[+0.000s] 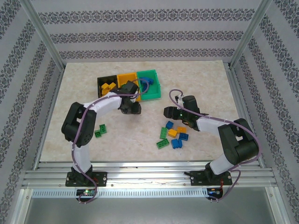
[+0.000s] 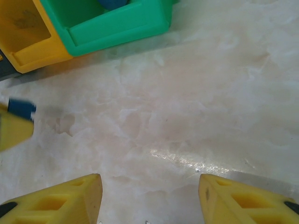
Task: Sort the legos into containers by color
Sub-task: Place the lego in the container, then pick up the lego from the center of the table.
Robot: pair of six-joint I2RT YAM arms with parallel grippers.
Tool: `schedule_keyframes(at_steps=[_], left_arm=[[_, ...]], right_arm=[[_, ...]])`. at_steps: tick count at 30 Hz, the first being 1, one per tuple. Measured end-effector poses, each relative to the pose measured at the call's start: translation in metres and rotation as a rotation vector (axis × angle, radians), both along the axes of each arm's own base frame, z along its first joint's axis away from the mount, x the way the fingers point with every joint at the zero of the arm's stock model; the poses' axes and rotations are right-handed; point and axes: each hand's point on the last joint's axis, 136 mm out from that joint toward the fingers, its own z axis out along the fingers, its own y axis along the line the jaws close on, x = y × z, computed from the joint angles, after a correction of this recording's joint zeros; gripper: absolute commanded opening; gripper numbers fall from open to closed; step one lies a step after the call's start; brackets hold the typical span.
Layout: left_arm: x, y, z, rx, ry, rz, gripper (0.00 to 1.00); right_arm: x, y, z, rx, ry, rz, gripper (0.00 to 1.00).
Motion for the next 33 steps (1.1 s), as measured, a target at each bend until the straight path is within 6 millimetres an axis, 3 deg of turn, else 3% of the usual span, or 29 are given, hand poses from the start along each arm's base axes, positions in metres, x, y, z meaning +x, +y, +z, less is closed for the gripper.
schedule_keyframes(at_steps=[8,10,16,20,23,27,31,33], left_arm=[[0.091,-0.041,0.068,-0.020,-0.198,-0.087,0.36],[0.111,-0.047,0.080,-0.008,-0.241,-0.105,0.43],[0.138,-0.053,0.078,0.044,-0.259,-0.126,0.60],[0.129,-0.054,0.063,0.044,-0.203,-0.139,0.60],[0.111,-0.056,0.049,0.017,-0.155,-0.164,0.59],[0.061,-0.059,0.029,-0.054,-0.082,-0.206,0.59],[0.011,-0.068,0.027,-0.160,-0.085,-0.237,0.57],[-0.003,-0.074,0.027,-0.210,-0.101,-0.243,0.56]], right_arm=[[0.001,-0.002,0.002,0.001,-0.007,-0.007,0.58],[0.002,-0.003,0.004,0.001,-0.011,-0.008,0.57],[0.003,-0.005,0.008,0.002,-0.023,-0.014,0.58],[0.002,-0.005,0.007,0.001,-0.020,-0.013,0.58],[0.001,-0.006,0.007,0.000,-0.022,-0.016,0.58],[-0.001,-0.012,0.010,-0.005,-0.032,-0.037,0.60],[0.006,-0.025,0.013,0.009,-0.032,-0.080,0.60],[0.008,-0.033,0.013,0.028,-0.026,-0.105,0.60]])
